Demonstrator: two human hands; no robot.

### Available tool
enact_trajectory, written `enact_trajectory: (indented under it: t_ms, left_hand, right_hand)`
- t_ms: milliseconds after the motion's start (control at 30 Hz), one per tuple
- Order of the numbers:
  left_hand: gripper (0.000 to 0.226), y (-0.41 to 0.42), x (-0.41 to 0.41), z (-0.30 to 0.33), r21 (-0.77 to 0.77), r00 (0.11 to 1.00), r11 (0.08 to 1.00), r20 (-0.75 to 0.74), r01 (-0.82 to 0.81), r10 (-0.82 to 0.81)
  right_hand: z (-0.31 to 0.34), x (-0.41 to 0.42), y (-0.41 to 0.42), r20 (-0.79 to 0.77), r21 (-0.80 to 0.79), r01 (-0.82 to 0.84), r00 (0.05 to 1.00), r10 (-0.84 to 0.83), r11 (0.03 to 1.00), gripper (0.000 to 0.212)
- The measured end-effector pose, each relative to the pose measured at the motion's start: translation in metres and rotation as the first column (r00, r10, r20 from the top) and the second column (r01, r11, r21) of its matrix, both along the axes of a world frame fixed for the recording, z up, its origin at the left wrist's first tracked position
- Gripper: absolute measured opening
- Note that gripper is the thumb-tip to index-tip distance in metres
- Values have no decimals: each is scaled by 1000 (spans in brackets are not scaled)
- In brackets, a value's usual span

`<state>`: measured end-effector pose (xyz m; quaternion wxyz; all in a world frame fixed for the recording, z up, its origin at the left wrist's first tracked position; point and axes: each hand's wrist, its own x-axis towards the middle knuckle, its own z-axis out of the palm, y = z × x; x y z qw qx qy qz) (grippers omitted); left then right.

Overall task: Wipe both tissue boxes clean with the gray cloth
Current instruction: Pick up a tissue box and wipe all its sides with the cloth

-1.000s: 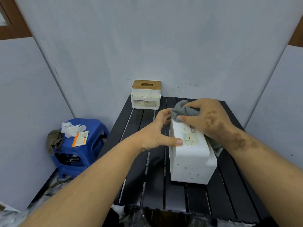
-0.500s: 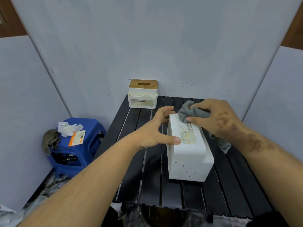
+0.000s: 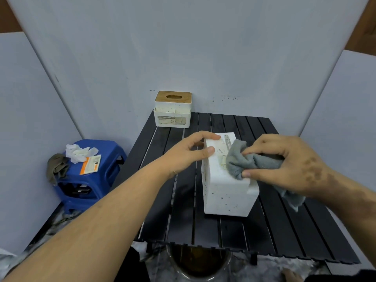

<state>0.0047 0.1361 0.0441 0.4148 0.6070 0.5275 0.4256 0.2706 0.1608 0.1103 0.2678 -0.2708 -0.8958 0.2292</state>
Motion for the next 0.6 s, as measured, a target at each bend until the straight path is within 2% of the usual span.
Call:
enact_trajectory:
  t_ms: [167,233,333,467,533,600]
  left_hand:
    - [32,0,3,1,17,1000,1000,31,-7,6]
    - [31,-1,3,2,9,999,1000,35,-9,9]
    - [28,-3,4,5,-18,998,1000,58,-16,17]
    - [28,-2,6,3,-10,997,1000,74,-23,24]
    - [32,-1,7,2,12,995,1000,97,-26,25]
    - [38,-1,8,3,13,993,1000,119,-6,5]
  right_hand:
    - [-21,-23,-24,23,149,-89,996,87,985,38]
    - [-16,-14,-14,56,121,-131,991,125,984,37]
    - [-5,15,3,19,19,-131,991,130,991,34]
    - [-5,15,0,2,47,-139,990,139,989,35]
    - [-18,-8,-15,14,152,-190,982,190,970,32]
    - [-27,-27,-27,75,338,-199,980,185,920,26]
